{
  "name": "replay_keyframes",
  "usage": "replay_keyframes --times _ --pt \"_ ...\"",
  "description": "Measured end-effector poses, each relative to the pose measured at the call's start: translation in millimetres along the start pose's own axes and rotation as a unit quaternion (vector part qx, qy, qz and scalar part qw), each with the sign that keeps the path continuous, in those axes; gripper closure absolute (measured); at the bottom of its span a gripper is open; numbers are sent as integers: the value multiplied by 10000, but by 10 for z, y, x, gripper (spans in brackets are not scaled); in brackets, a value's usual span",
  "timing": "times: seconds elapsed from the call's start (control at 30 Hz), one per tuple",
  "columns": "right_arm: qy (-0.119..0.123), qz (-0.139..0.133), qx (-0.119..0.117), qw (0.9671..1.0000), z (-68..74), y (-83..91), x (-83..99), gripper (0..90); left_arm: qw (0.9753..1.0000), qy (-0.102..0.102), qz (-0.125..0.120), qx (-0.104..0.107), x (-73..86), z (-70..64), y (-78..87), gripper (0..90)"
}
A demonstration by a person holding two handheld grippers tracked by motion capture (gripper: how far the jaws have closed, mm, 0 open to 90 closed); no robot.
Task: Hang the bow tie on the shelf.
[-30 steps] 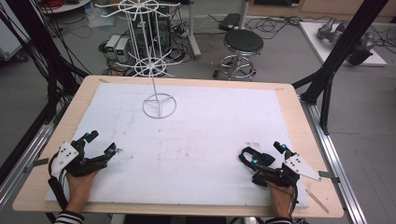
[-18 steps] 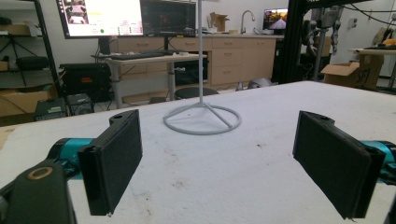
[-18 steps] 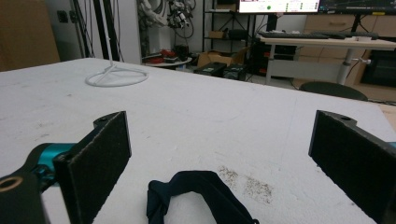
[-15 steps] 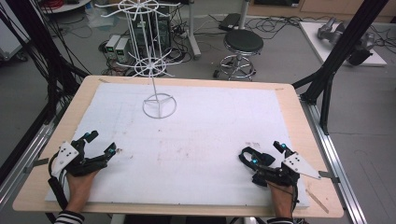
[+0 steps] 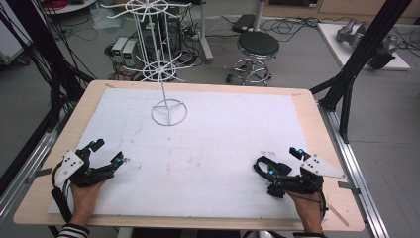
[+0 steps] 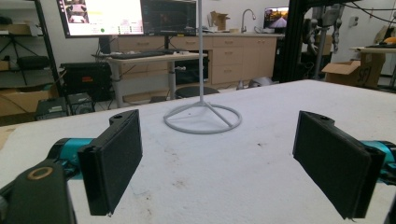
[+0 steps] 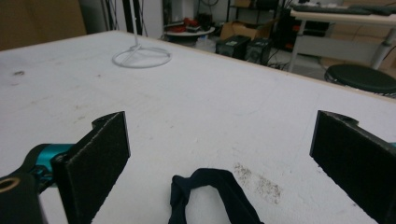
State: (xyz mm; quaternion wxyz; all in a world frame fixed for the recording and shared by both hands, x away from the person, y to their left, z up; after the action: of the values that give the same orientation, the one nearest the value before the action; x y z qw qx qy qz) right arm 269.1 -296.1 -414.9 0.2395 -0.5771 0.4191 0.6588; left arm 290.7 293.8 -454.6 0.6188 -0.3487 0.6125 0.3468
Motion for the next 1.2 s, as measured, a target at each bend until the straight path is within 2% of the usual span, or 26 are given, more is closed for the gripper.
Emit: replay_keyframes --times 0.1,0.13,0.27,0.43,0.47,0.57,0.63,0.8,0.9,0.97,1.2 --pt "22 294 -207 9994 -46 20 -29 38 10000 0 -1 2 0 1 1 161" --pt "22 294 -207 9994 -46 20 -29 38 10000 -1 -2 0 0 0 0 161" --pt "6 648 -406 9971 -88 28 -35 39 10000 -2 2 1 0 0 0 161" --pt "264 1112 -548 9919 -114 17 -27 41 10000 -2 -3 3 0 -3 -1 161" --pt "264 1112 -548 9919 -114 17 -27 41 10000 -7 -1 2 0 -2 -1 161" --pt "272 1272 -674 9892 -121 7 -24 48 10000 -7 1 4 0 -2 0 161" --pt "235 1454 -741 9863 -116 -12 -21 49 10000 -13 1 8 0 -2 -1 161" --pt "305 1593 -813 9834 -108 -48 -11 62 10000 -2 -7 2 0 -3 -2 161" --pt "341 1773 -952 9789 -89 -87 6 79 10000 1 -8 1 0 -3 -2 161" --pt "423 1894 -1058 9753 -76 -103 12 192 10000 0 -9 1 0 -3 -2 161" --pt "437 2152 -1276 9672 -45 -158 19 256 10000 0 -8 2 0 -2 -2 161"
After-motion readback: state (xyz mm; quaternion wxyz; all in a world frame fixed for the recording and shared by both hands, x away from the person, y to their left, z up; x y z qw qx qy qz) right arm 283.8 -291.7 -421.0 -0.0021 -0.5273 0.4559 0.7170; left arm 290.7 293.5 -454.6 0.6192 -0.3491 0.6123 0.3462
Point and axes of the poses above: each handheld gripper's, and its own axes: y roughly backward along the jaws, x roughly out of its underside, z roughly to its left, the point moved 2 cm from there along -y, roughly forward along the jaws, and after that the axes turned 1 degree about z, right-handed, at the moved point
